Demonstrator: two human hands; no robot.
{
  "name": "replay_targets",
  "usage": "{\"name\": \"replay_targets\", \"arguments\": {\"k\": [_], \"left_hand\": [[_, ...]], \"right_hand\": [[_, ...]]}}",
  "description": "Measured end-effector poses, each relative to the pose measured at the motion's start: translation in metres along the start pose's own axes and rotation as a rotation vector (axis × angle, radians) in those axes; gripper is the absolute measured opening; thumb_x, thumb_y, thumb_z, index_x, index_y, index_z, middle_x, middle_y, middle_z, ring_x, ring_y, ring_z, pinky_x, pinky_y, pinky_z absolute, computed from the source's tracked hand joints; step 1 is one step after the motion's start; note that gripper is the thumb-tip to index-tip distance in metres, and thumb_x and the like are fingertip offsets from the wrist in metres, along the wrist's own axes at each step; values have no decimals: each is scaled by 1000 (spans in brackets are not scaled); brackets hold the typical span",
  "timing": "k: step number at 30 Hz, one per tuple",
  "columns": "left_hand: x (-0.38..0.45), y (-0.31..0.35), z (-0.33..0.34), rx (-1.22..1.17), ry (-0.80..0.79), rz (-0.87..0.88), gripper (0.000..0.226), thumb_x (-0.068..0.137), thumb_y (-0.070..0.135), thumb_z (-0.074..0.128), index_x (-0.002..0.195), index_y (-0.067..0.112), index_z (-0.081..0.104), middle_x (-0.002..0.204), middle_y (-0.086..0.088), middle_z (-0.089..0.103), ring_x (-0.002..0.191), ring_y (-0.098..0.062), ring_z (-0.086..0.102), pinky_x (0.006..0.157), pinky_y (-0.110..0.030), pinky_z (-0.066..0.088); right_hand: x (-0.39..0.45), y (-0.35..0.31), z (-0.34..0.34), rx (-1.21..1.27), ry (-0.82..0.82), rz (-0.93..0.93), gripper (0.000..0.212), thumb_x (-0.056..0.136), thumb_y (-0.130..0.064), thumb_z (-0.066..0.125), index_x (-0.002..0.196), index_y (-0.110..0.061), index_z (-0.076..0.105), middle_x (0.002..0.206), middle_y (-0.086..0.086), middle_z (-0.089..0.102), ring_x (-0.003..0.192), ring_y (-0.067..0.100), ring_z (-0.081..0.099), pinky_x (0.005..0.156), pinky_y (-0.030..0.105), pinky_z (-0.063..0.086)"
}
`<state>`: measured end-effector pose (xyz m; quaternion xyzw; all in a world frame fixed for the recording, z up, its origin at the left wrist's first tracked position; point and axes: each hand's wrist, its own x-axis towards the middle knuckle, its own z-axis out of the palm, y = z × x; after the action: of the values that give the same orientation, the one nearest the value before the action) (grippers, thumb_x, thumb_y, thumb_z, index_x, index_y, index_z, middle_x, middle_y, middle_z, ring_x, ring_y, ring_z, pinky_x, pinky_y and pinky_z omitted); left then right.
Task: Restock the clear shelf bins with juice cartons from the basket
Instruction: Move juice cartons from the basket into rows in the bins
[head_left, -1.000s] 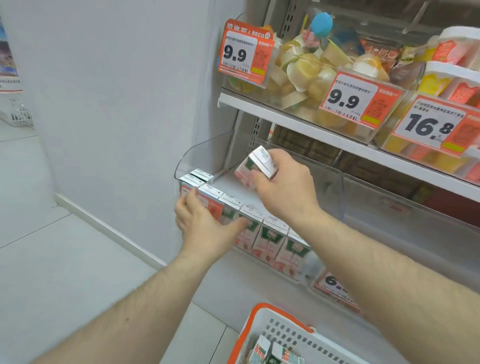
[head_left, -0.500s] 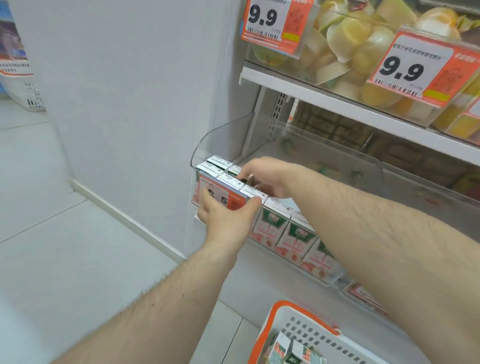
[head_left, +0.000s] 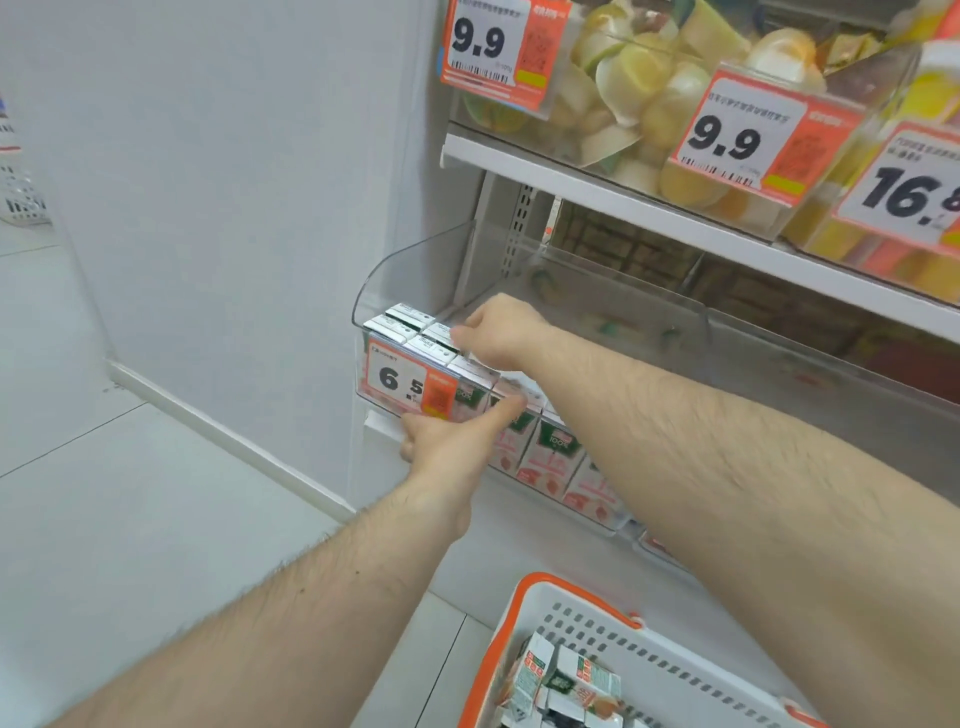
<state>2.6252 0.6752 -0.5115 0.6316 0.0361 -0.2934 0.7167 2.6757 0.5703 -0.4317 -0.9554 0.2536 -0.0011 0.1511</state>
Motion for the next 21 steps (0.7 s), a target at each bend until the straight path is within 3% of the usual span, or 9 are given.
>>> {"name": "replay_targets", "arguments": {"k": [1, 3, 5, 8, 10, 13, 16, 19, 21], "left_hand": [[-6, -2, 1, 49, -67, -71, 126, 38, 61, 87, 143, 29, 24, 142, -3, 41, 124, -27, 46, 106, -46, 40], [-20, -9, 4, 176, -242, -119, 114, 53, 49, 87, 144, 21, 25, 136, -3, 47, 123, -26, 47, 105, -43, 41], [-29, -22, 9, 298, -405, -75, 88, 64, 35, 84, 136, 18, 37, 121, 3, 58, 109, -17, 54, 89, -34, 47], [-47, -33, 18, 429, -531, 110, 34, 78, 13, 76, 106, 25, 59, 82, 15, 66, 76, 2, 58, 60, -15, 44], [-58, -42, 26, 529, -569, 164, 34, 76, 13, 72, 107, 20, 61, 73, 13, 63, 66, 0, 54, 51, -14, 40], [-75, -69, 42, 793, -683, 143, 74, 58, 35, 73, 125, 14, 52, 92, 3, 60, 72, -8, 51, 53, -21, 39], [-96, -108, 54, 1035, -783, 88, 63, 65, 35, 75, 122, 20, 53, 100, -3, 65, 80, -17, 57, 63, -26, 45], [-114, -148, 60, 1246, -861, 103, 47, 78, 31, 73, 120, 18, 55, 105, -2, 63, 91, -19, 58, 75, -29, 45], [-123, -174, 62, 1335, -876, 105, 35, 84, 25, 68, 115, 12, 59, 97, -3, 60, 86, -19, 55, 71, -27, 43]], "right_hand": [[-10, 5, 0, 20, 100, -1, 30, 94, -37, 53, 93, -13, 71, 94, 4, 71, 88, 26, 64, 77, 31, 53], [-42, 16, 0, 37, 304, -38, 23, 91, -31, 52, 95, -19, 72, 98, 3, 72, 91, 28, 64, 82, 36, 55], [-83, 31, 5, 29, 485, -145, 20, 88, -24, 52, 89, -18, 71, 91, 2, 72, 88, 30, 63, 78, 38, 54], [-147, 57, 15, 97, 693, -281, 16, 79, -19, 55, 73, -15, 70, 75, 0, 69, 76, 27, 63, 67, 36, 52], [-182, 80, 21, 143, 748, -260, 14, 77, -18, 58, 70, -15, 70, 70, -2, 68, 71, 23, 63, 65, 32, 51], [-228, 118, 32, 241, 697, -115, 15, 80, -16, 59, 73, -15, 73, 70, -3, 70, 69, 19, 63, 67, 34, 52], [-269, 155, 52, 271, 579, 34, 16, 84, -15, 62, 76, -18, 75, 72, -5, 71, 70, 16, 63, 70, 31, 51], [-300, 188, 72, 314, 397, 215, 21, 89, -17, 60, 71, -22, 68, 65, -12, 63, 64, 10, 57, 62, 25, 43], [-314, 213, 86, 366, 303, 334, 25, 91, -16, 59, 67, -23, 63, 64, -13, 61, 65, 10, 59, 61, 24, 41]]}}
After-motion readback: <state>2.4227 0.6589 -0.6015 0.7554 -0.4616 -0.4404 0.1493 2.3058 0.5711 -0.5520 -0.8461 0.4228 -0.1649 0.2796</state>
